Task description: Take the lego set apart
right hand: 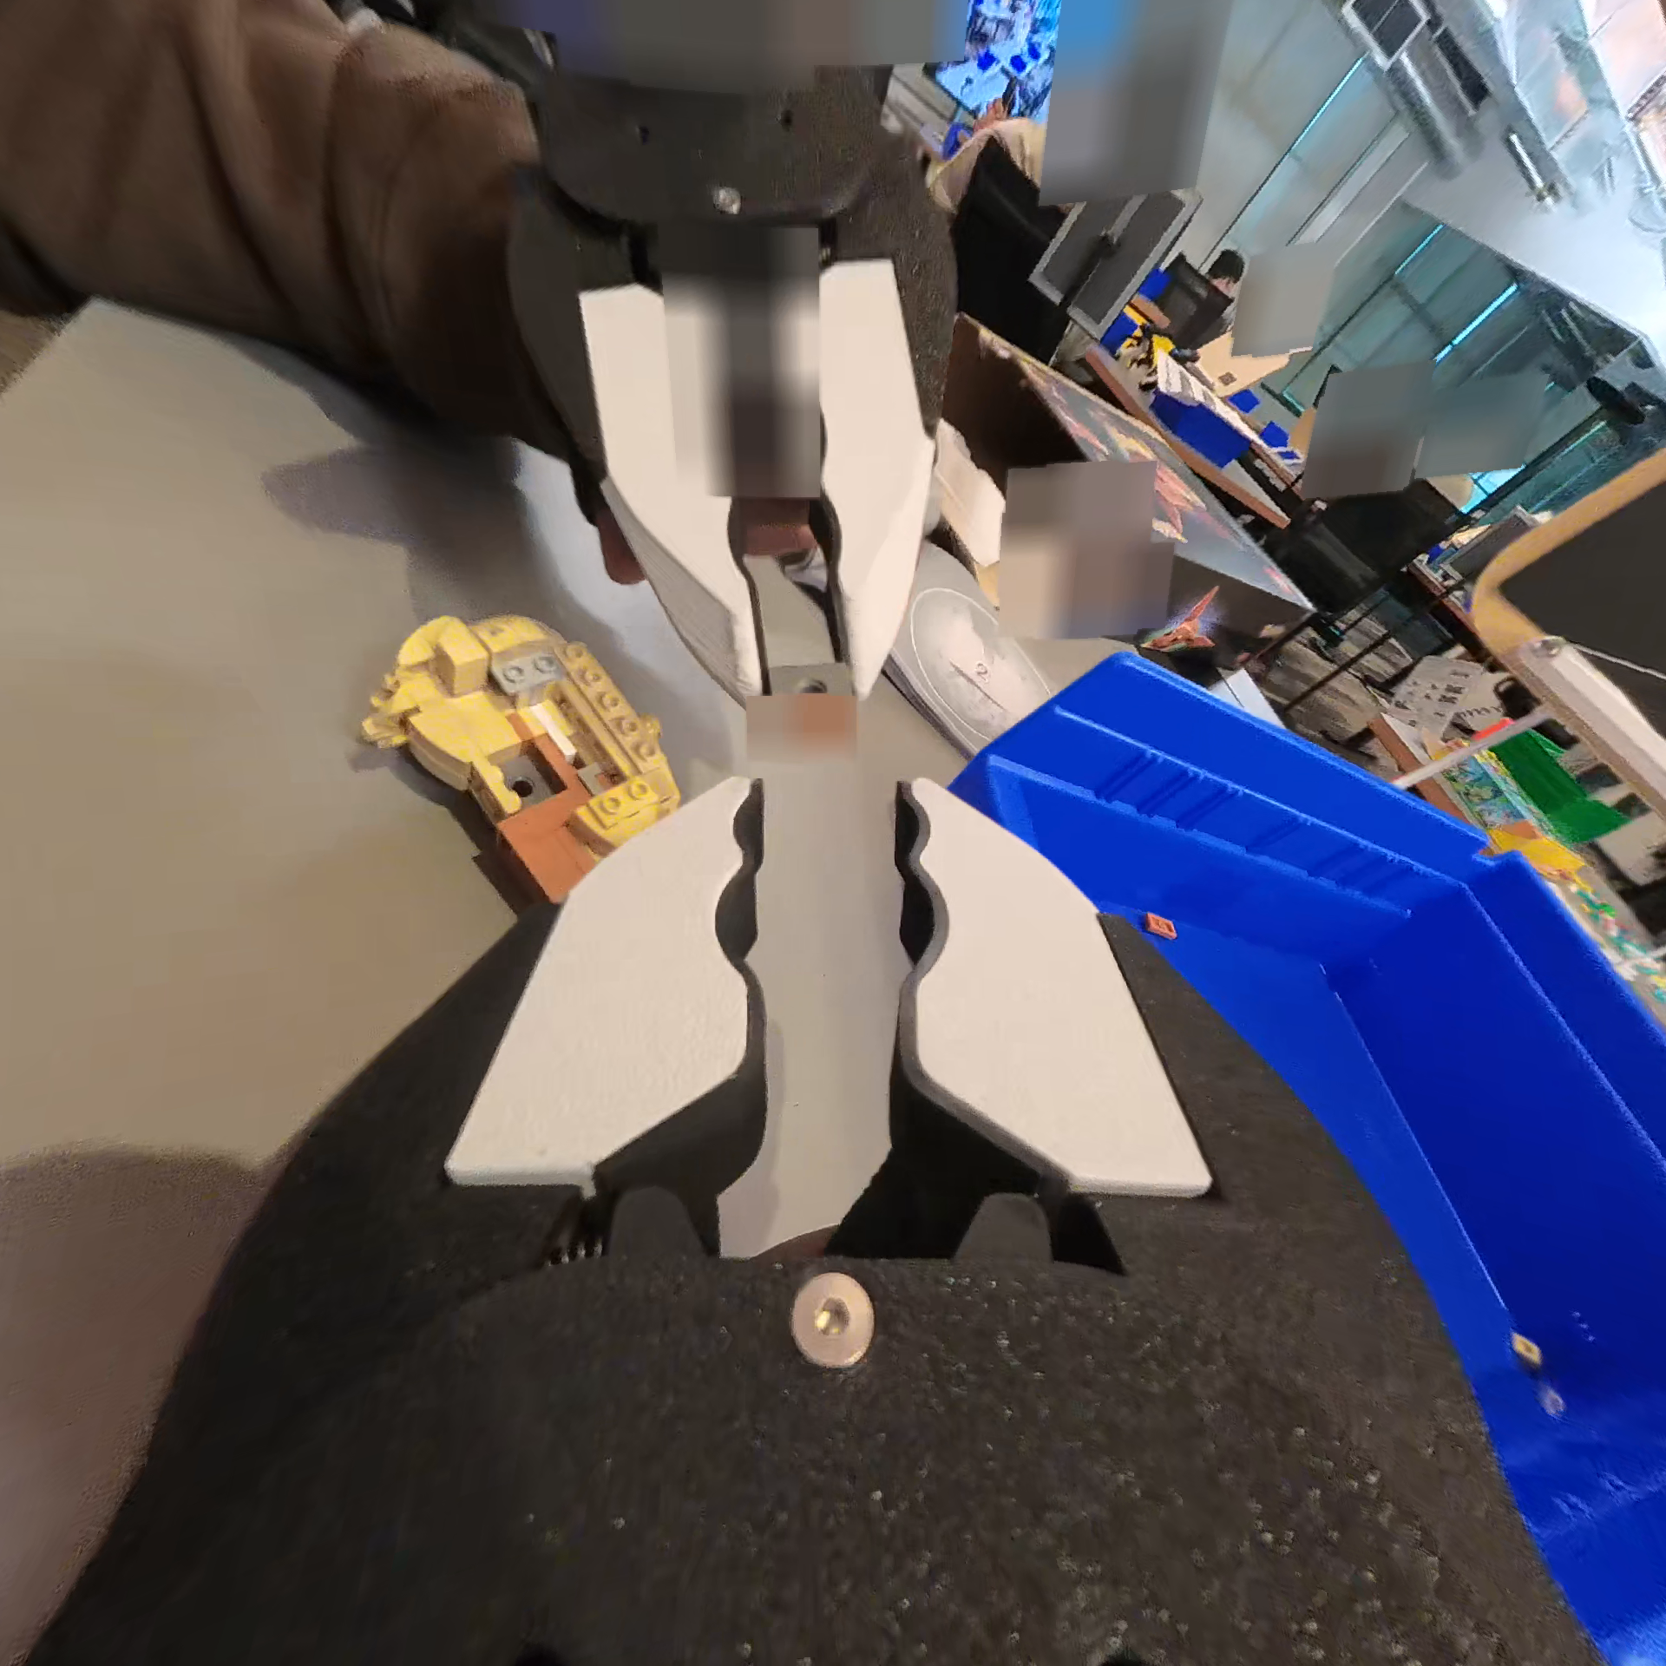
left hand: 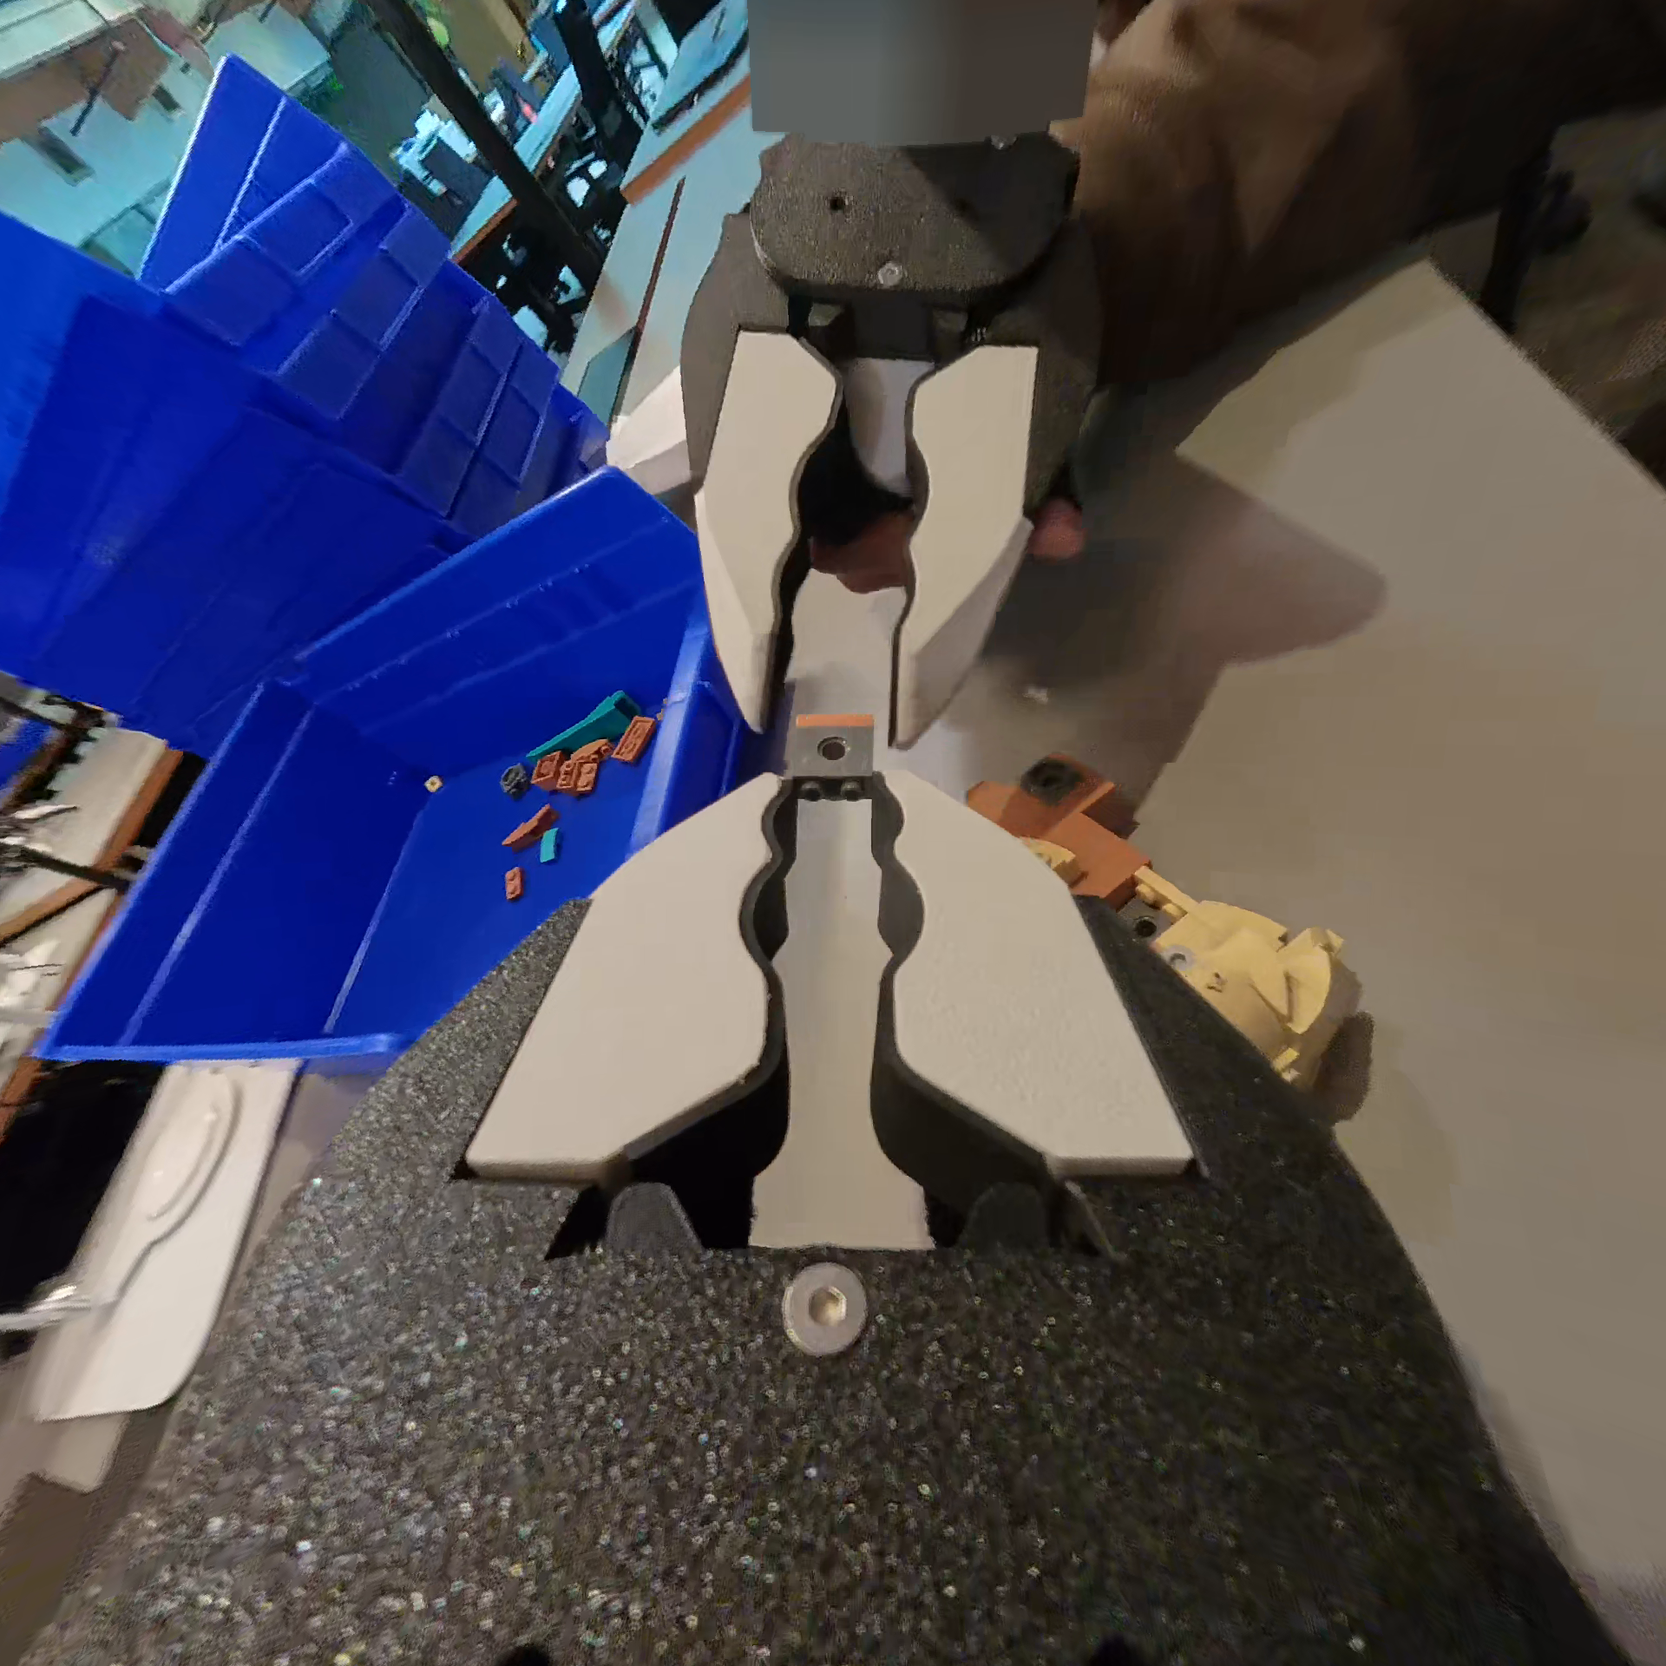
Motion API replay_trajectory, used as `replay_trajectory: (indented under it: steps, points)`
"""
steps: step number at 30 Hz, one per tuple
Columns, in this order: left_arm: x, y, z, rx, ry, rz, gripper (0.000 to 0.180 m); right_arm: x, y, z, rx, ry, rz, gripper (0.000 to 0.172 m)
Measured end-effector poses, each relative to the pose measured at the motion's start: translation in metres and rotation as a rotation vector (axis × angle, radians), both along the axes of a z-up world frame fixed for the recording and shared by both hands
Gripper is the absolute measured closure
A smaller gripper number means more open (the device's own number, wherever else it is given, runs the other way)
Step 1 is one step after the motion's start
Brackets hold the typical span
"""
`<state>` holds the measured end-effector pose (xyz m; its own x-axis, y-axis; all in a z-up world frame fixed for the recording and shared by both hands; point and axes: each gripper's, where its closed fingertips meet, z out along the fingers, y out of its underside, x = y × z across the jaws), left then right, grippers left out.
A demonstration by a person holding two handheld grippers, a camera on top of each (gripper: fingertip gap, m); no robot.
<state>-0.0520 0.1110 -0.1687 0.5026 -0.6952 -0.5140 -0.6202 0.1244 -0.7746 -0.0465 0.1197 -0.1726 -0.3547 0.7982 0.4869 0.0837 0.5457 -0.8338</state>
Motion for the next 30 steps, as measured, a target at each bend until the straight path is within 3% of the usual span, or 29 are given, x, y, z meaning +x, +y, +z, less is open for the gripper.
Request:
replay_trajectory:
  steps: [8,13,19,27,30]
  points:
    - [0.007,0.006,-0.014,0.085,0.259,0.066,0.165,-0.007,-0.001,-0.012,0.144,-0.039,-0.060,0.145]
    - [0.009,0.005,-0.018,0.099,0.314,0.060,0.165,-0.007,-0.004,-0.020,0.243,-0.051,-0.057,0.153]
    - [0.011,0.002,-0.017,0.095,0.311,0.039,0.165,-0.005,-0.006,-0.021,0.300,-0.052,-0.023,0.154]
    - [0.024,-0.012,-0.020,0.016,0.193,-0.092,0.165,0.010,-0.021,-0.025,0.228,-0.110,0.129,0.154]
    - [0.003,-0.008,-0.022,-0.004,0.203,-0.041,0.165,0.020,-0.009,-0.030,0.239,-0.145,0.129,0.154]
